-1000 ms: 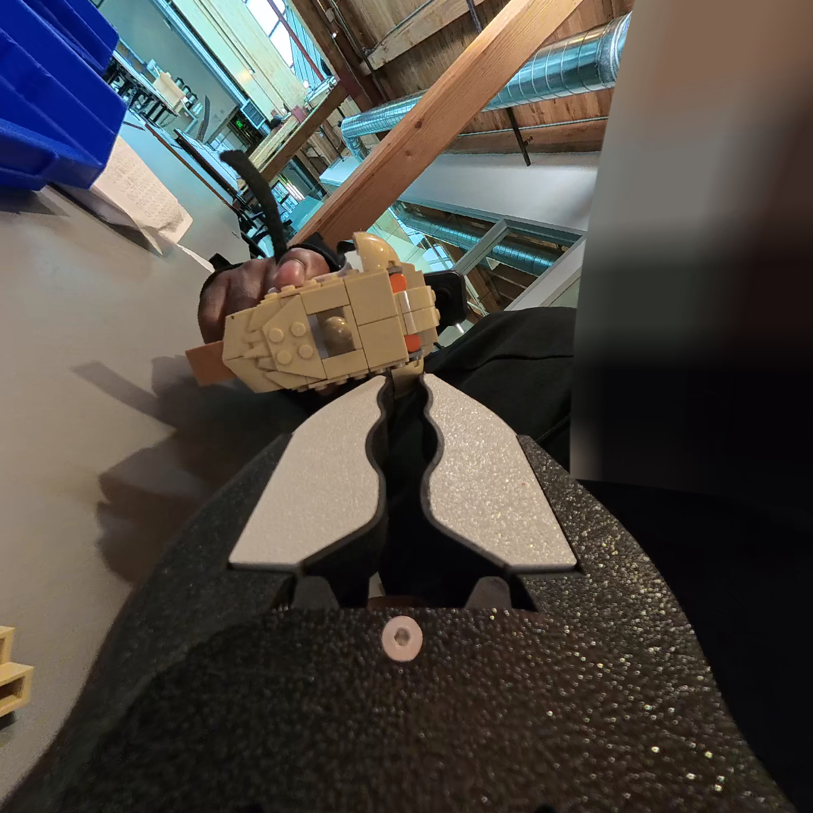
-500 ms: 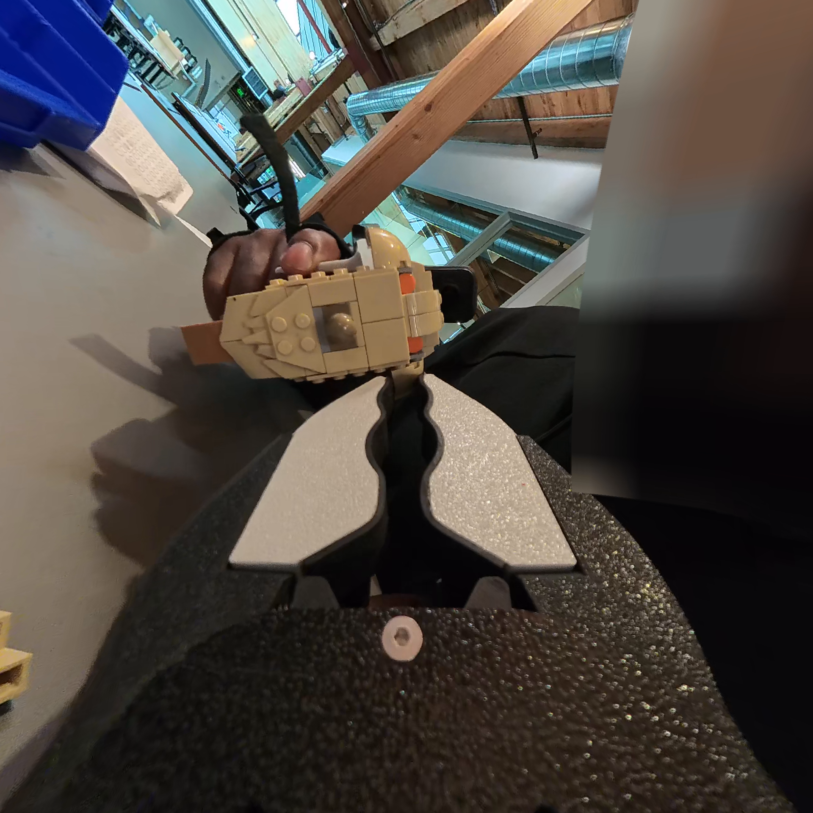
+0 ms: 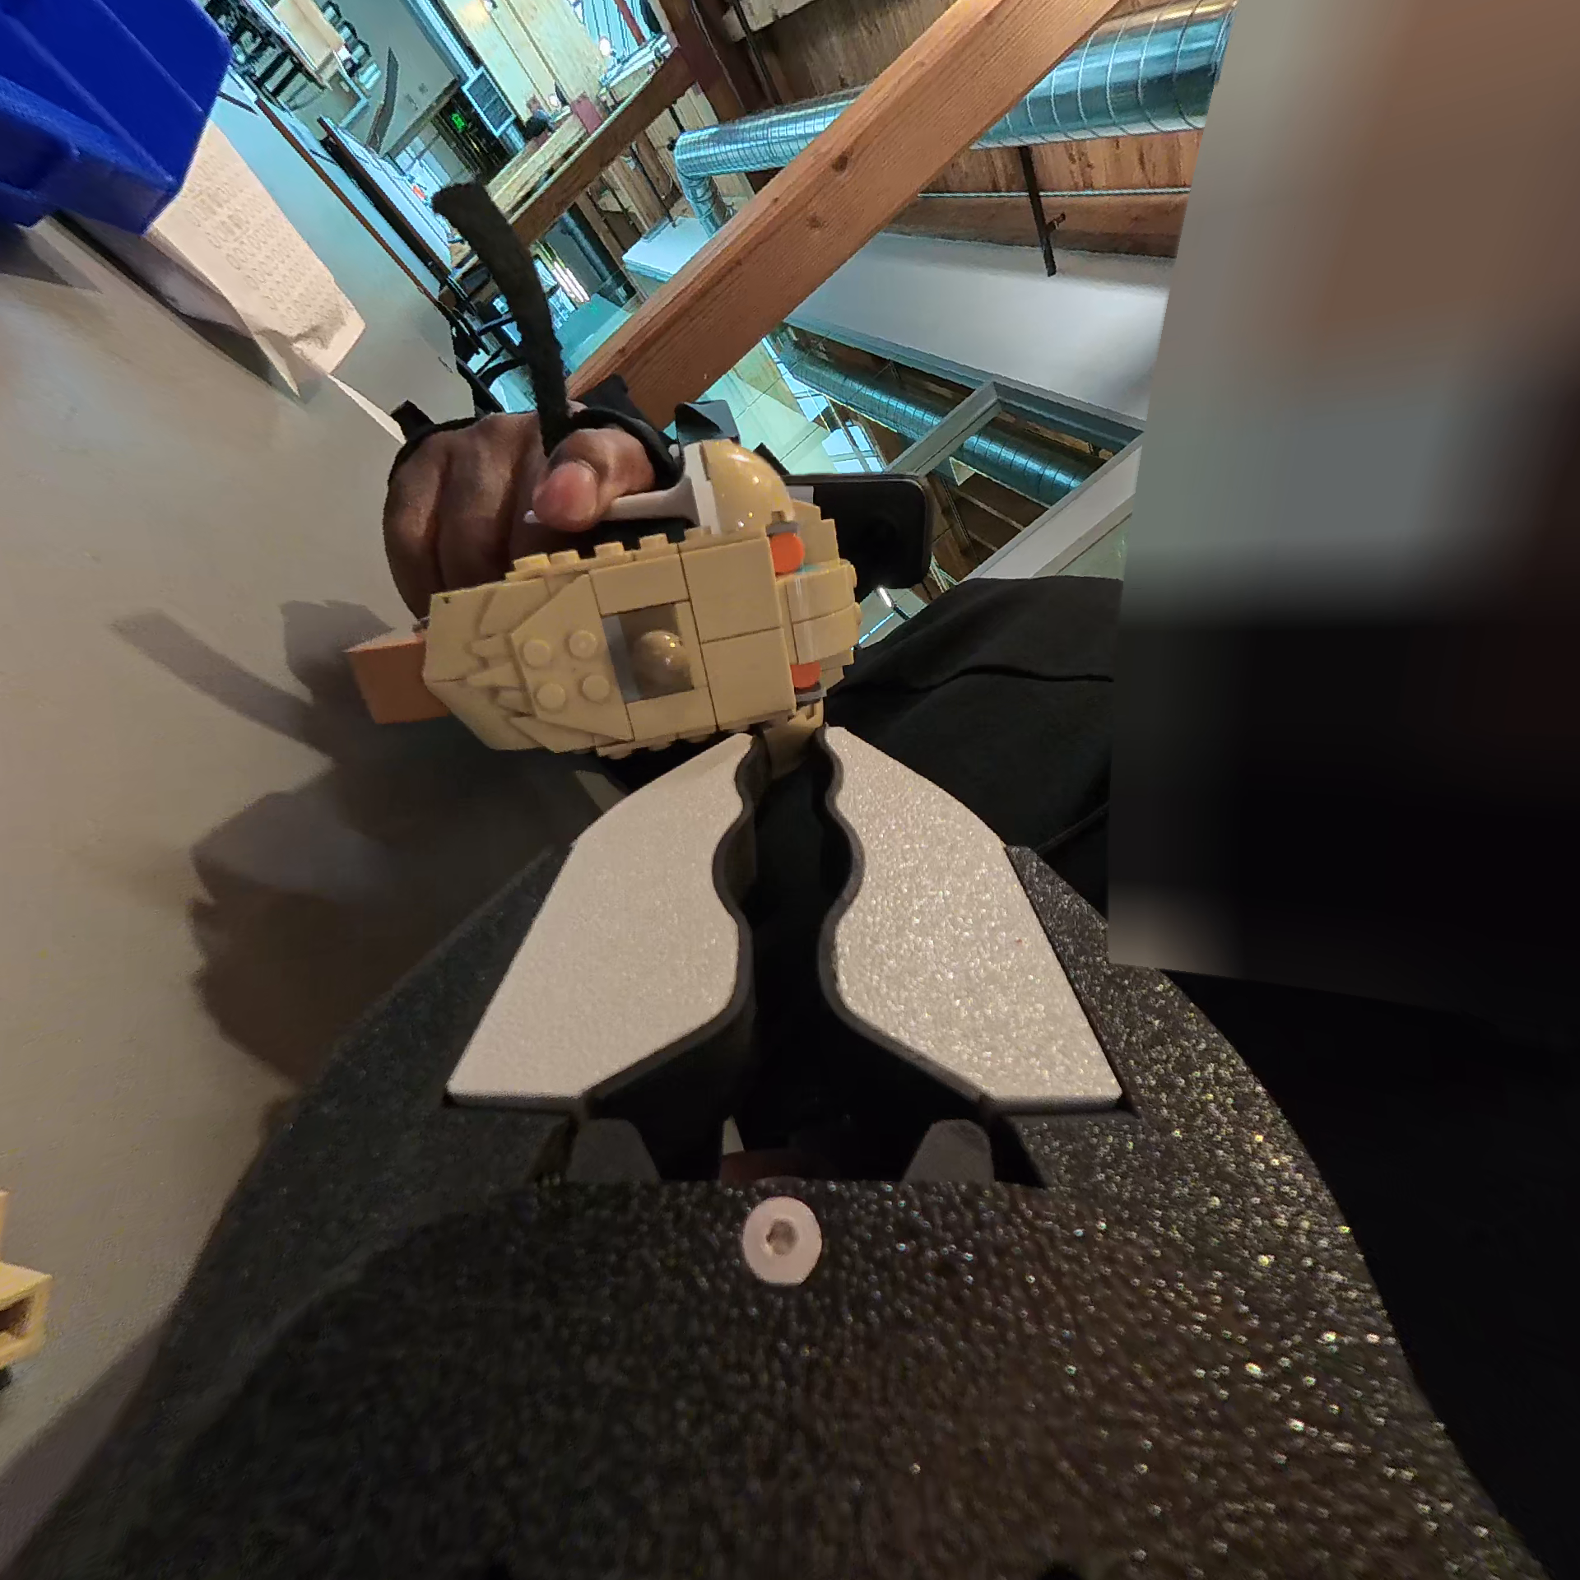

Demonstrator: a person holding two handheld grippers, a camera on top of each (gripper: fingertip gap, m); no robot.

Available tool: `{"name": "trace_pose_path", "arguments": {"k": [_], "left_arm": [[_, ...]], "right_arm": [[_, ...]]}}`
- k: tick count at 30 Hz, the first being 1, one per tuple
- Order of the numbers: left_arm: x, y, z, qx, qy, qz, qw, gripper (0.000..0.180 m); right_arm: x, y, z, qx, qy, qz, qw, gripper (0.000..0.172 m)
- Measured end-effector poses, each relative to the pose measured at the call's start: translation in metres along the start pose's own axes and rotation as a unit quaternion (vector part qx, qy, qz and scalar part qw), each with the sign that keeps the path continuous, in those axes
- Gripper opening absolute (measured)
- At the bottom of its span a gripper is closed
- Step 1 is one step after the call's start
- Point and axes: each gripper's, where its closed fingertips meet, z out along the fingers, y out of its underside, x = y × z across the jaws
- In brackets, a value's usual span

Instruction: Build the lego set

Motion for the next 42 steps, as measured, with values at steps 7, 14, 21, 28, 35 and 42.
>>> {"name": "trace_pose_path", "arguments": {"k": [7, 14, 21, 28, 35, 42], "left_arm": [[-0.003, 0.0, 0.0, 0.001, -0.007, -0.004, 1.0, 0.009], [-0.005, -0.008, -0.004, 0.029, -0.014, -0.005, 0.999, 0.009], [-0.007, -0.015, -0.008, 0.057, -0.028, 0.003, 0.998, 0.01], [-0.008, -0.02, -0.012, 0.073, -0.037, 0.002, 0.997, 0.01], [-0.01, -0.026, -0.016, 0.092, -0.054, 0.007, 0.994, 0.015], [-0.007, -0.038, -0.028, 0.122, -0.088, 0.052, 0.987, 0.015]], "right_arm": [[0.0, 0.003, 0.0, -0.005, -0.003, 0.009, 1.0, 0.018], [0.008, 0.005, 0.003, -0.003, 0.022, 0.032, 0.999, 0.018], [0.013, 0.008, 0.007, -0.001, 0.047, 0.065, 0.997, 0.018], [0.016, 0.013, 0.01, -0.004, 0.058, 0.11, 0.992, 0.018], [0.021, 0.02, 0.014, -0.013, 0.07, 0.172, 0.983, 0.018], [0.03, 0.027, 0.016, -0.013, 0.089, 0.277, 0.957, 0.018]]}}
